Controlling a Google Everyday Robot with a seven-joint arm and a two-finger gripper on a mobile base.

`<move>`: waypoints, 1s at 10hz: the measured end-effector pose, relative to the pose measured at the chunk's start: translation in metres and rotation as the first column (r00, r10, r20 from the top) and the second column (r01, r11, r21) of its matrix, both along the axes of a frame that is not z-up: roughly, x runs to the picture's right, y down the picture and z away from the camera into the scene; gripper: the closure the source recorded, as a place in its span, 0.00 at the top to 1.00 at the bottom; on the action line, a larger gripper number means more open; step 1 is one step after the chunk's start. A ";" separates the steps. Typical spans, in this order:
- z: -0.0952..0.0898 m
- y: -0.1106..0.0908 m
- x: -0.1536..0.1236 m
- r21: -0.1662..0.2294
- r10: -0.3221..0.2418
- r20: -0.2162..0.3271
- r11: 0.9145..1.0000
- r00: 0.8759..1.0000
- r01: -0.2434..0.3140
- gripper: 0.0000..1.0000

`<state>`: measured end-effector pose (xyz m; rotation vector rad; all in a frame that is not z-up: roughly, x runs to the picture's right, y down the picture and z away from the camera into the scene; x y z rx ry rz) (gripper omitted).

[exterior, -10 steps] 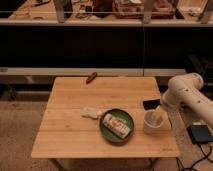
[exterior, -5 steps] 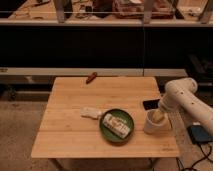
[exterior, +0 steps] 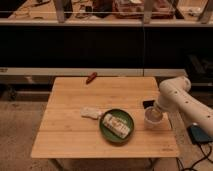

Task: Pick up the ceramic cup

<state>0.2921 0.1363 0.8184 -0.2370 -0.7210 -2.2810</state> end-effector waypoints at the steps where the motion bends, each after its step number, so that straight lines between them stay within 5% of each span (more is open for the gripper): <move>1: -0.007 -0.006 -0.007 0.007 -0.012 0.002 1.000 1.000 0.012 0.00; 5: -0.034 -0.021 -0.018 -0.008 0.019 0.000 1.000 1.000 -0.019 0.00; 10: -0.081 -0.070 -0.008 0.056 0.158 0.046 0.985 0.986 -0.161 0.00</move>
